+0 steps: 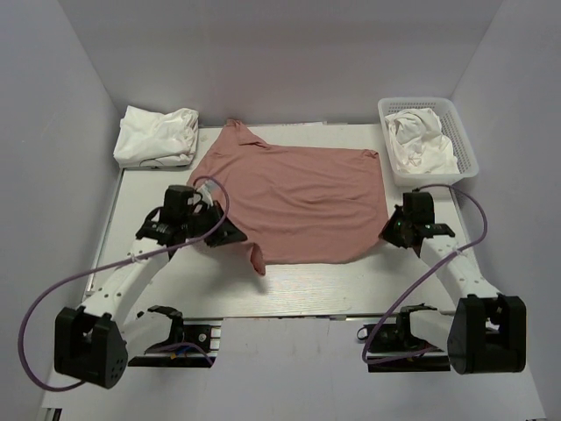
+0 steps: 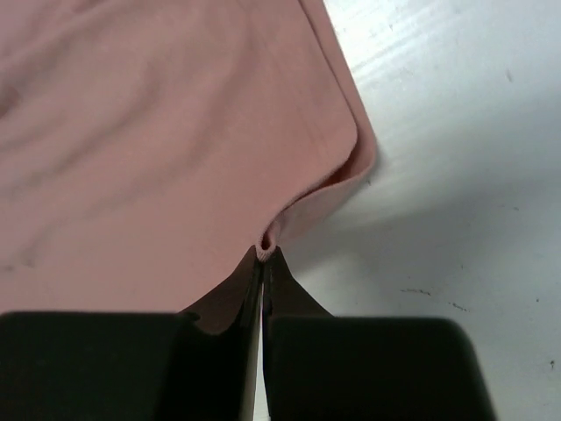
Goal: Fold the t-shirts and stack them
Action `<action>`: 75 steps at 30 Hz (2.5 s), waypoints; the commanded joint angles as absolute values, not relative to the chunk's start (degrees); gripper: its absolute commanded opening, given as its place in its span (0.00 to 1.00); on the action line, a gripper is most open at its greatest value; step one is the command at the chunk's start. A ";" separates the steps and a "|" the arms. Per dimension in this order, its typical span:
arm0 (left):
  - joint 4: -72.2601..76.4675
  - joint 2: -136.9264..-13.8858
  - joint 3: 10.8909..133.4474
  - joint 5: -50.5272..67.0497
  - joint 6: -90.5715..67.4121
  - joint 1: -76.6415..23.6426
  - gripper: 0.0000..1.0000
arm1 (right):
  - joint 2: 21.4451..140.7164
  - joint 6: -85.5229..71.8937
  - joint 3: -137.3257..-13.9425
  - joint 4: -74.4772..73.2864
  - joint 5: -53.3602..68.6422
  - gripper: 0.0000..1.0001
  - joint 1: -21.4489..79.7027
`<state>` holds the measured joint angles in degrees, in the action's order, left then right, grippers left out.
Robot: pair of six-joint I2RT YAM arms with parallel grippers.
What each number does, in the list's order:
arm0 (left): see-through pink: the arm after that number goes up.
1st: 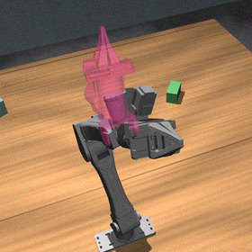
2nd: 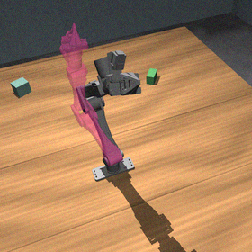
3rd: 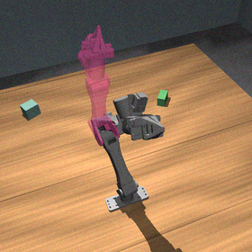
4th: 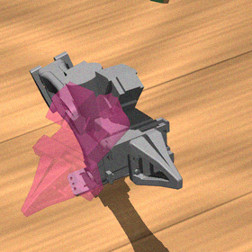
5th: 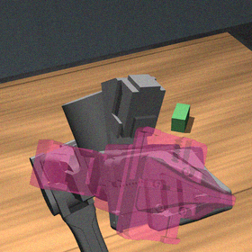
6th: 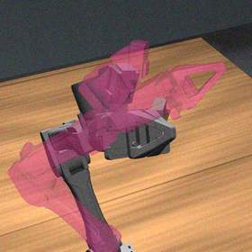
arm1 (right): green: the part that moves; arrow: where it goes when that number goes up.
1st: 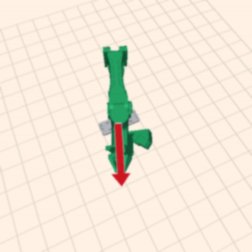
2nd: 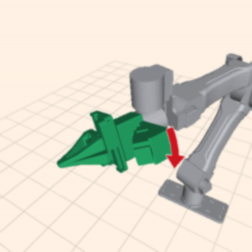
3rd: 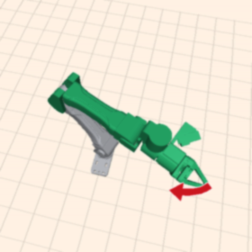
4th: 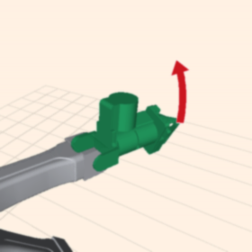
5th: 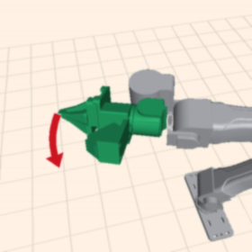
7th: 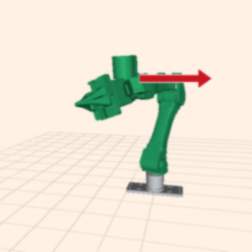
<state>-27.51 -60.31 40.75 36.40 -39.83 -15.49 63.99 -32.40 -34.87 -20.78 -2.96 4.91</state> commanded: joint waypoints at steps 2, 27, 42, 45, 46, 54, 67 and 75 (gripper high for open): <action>-19.69 -67.13 49.38 30.25 -38.85 -14.68 0.00 | 68.73 -31.38 -42.97 -20.12 -2.55 0.00 4.84; -11.95 -106.15 84.37 8.28 -32.17 -7.83 0.00 | 110.18 -30.84 -86.99 -30.40 -14.06 0.00 4.04; -14.85 -118.22 99.68 14.94 -26.98 -6.15 1.00 | 106.45 -24.35 -84.40 -23.23 -2.48 0.90 6.15; -12.05 -112.60 90.47 15.56 -27.50 -6.68 1.00 | 103.28 -24.08 -79.29 -19.19 1.30 0.90 7.29; -11.08 -111.11 84.96 15.56 -28.47 -7.20 1.00 | 102.75 -23.82 -78.06 -18.03 4.19 0.90 7.99; -7.90 -107.93 68.82 17.49 -31.46 -6.59 1.00 | 106.43 -22.85 -74.62 -14.85 7.38 0.90 11.16; -21.95 -90.29 39.39 5.72 -39.62 -7.21 1.00 | 90.82 -31.01 -42.07 -11.87 1.76 0.90 13.62; -35.74 -65.68 27.77 11.87 -43.15 -7.73 1.00 | 66.81 -31.03 -29.18 -19.06 1.23 0.90 16.00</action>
